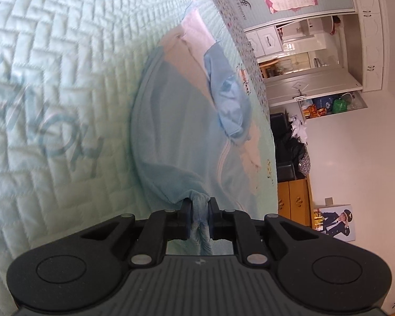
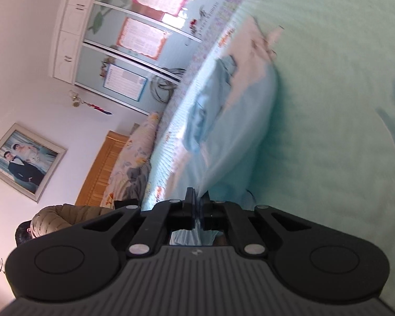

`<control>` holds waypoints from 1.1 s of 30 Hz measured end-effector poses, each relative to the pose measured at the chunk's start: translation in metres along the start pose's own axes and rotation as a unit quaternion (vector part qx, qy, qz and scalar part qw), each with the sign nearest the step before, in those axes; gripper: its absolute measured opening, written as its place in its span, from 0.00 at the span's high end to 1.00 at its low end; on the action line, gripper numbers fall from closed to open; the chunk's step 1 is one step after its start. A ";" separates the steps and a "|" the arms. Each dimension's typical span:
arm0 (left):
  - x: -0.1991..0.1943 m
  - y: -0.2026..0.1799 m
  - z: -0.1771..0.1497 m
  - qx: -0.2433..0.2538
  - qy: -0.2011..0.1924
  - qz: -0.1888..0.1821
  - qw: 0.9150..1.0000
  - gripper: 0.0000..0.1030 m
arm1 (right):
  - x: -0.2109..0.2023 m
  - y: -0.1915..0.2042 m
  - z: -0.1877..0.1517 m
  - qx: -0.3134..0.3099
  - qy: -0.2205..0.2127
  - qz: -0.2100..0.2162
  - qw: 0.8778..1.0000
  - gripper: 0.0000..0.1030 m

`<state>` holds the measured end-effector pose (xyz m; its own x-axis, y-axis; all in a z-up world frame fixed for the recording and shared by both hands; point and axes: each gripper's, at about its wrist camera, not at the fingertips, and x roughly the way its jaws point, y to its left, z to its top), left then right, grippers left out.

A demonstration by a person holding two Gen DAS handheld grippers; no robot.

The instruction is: Fold clothes

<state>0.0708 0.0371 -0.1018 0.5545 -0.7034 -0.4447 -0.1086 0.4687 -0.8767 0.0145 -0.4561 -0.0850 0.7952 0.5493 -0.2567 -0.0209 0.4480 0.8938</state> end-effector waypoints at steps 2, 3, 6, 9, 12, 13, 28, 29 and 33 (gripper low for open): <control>0.000 -0.005 0.006 0.001 -0.007 -0.005 1.000 0.88 | 0.006 0.006 0.009 0.001 -0.004 0.009 1.000 0.96; -0.001 -0.008 0.010 0.002 -0.011 -0.007 1.000 0.88 | 0.009 0.009 0.013 0.003 -0.006 0.013 1.000 0.96; -0.001 -0.016 0.019 0.004 -0.022 -0.014 1.000 0.88 | 0.016 0.016 0.027 0.009 -0.010 0.023 1.000 0.96; -0.005 -0.025 0.033 0.004 -0.039 -0.018 0.999 0.88 | 0.024 0.023 0.042 0.012 -0.012 0.027 1.000 0.96; -0.007 -0.037 0.050 0.007 -0.053 -0.021 0.998 0.88 | 0.034 0.029 0.056 0.021 -0.014 0.027 0.999 0.96; -0.006 -0.041 0.055 0.010 -0.057 -0.022 0.998 0.88 | 0.037 0.032 0.061 0.021 -0.016 0.028 0.999 0.96; 0.038 -0.127 0.161 0.077 -0.093 -0.001 0.993 0.88 | 0.112 0.068 0.156 0.019 -0.021 0.022 0.999 0.96; 0.044 -0.133 0.172 0.081 -0.094 0.002 0.992 0.88 | 0.120 0.071 0.164 0.018 -0.020 0.021 0.999 0.96; 0.071 -0.151 0.213 0.090 -0.103 0.018 0.990 0.88 | 0.150 0.075 0.195 0.029 -0.022 0.019 0.999 0.96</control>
<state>0.3018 0.0301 0.0381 0.7121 -0.5682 -0.4124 0.0061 0.5923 -0.8057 0.2506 -0.4778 0.0155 0.8198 0.5339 -0.2069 -0.0182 0.3855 0.9225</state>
